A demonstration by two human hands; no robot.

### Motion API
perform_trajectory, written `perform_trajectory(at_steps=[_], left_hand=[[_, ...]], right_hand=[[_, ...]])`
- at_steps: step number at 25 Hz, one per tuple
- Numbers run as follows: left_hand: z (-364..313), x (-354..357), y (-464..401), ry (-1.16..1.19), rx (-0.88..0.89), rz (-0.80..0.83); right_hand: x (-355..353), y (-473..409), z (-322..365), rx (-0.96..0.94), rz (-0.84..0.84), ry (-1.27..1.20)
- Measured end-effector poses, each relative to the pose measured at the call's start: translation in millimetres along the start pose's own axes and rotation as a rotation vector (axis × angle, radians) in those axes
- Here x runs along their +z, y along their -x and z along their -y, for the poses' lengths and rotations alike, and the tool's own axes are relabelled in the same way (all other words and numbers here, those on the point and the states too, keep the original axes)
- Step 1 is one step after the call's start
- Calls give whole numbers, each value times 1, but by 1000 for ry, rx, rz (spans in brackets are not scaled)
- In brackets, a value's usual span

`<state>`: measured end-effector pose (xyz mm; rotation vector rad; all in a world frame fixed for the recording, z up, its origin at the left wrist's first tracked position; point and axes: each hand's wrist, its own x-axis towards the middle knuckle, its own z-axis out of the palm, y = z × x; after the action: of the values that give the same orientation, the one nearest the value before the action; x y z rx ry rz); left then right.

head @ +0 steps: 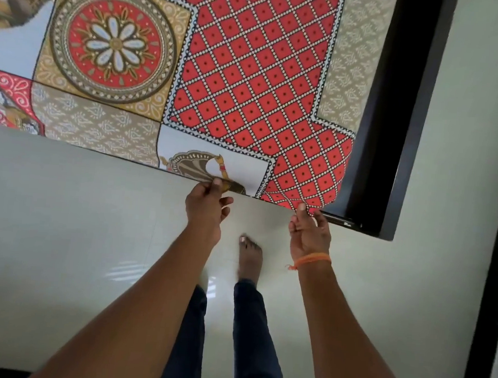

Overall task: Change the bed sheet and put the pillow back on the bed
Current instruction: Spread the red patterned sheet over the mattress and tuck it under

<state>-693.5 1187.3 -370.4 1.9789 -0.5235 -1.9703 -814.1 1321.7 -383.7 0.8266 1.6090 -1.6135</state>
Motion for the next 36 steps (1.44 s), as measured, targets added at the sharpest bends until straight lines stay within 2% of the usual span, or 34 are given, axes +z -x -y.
perform_trajectory(at_steps=[2,3,4,5,6,7,8,9,10,11,13,15,17,20,21,23,24,25,26,27,28,29,30,31,32,34,36], left_hand=[[-10,0,11,-242,48,-81],[-15,-2,22,-472,77,-104],[-20,-5,34,-739,132,-104],[-23,-8,48,-992,242,-99],[-28,-7,62,-1151,412,-97],[-36,-2,73,-1200,635,-102],[-47,8,77,-1169,871,-97],[-58,18,72,-1101,1107,-95],[-68,30,58,-1053,1298,-95],[-76,42,38,-1063,1423,-112],[-77,55,-3,-1271,1408,-176],[-48,51,-17,-1516,1313,-195],[-15,37,-7,-1590,1285,-132],[1,12,17,-1652,1273,30],[-6,6,25,-1626,1287,77],[-36,-1,35,-1410,1385,146],[-54,-6,37,-1265,1416,125],[-75,-15,34,-1127,1387,19],[-97,-28,25,-973,1292,-177],[-123,-45,12,-775,1118,-423],[-149,-66,-4,-523,863,-650],[-175,-88,-21,-283,576,-778],[-198,-112,-40,-103,307,-790],[-213,-132,-57,49,131,-702],[-222,-148,-78,208,59,-574],[-236,-181,-106,456,40,-422],[-226,-202,-133,472,85,-398]], right_hand=[[1,-8,14,160,-38,146],[1,-6,22,187,-226,251],[-3,-1,28,87,-359,509],[-4,12,33,-114,-469,708],[-2,29,41,-394,-508,749],[7,43,49,-707,-498,788],[24,51,55,-936,-410,902],[46,53,59,-1133,-240,1016],[74,48,64,-1278,-73,1142],[101,39,64,-1340,28,1282],[131,17,63,-1369,78,1569],[109,-4,52,-1358,53,1753],[63,-8,40,-1306,5,1750],[20,10,30,-1041,-32,1742],[21,22,29,-961,-67,1722],[45,46,34,-911,-131,1630],[66,57,39,-967,-113,1597],[94,68,41,-1062,-51,1580],[125,77,40,-1147,45,1558],[161,84,34,-1213,145,1529],[197,91,26,-1258,239,1516],[234,94,13,-1302,317,1534],[273,95,-1,-1344,376,1586],[308,95,-14,-1390,426,1642],[340,94,-27,-1427,476,1692],[397,90,-65,-1447,566,1808],[427,89,-99,-1472,513,1915]])
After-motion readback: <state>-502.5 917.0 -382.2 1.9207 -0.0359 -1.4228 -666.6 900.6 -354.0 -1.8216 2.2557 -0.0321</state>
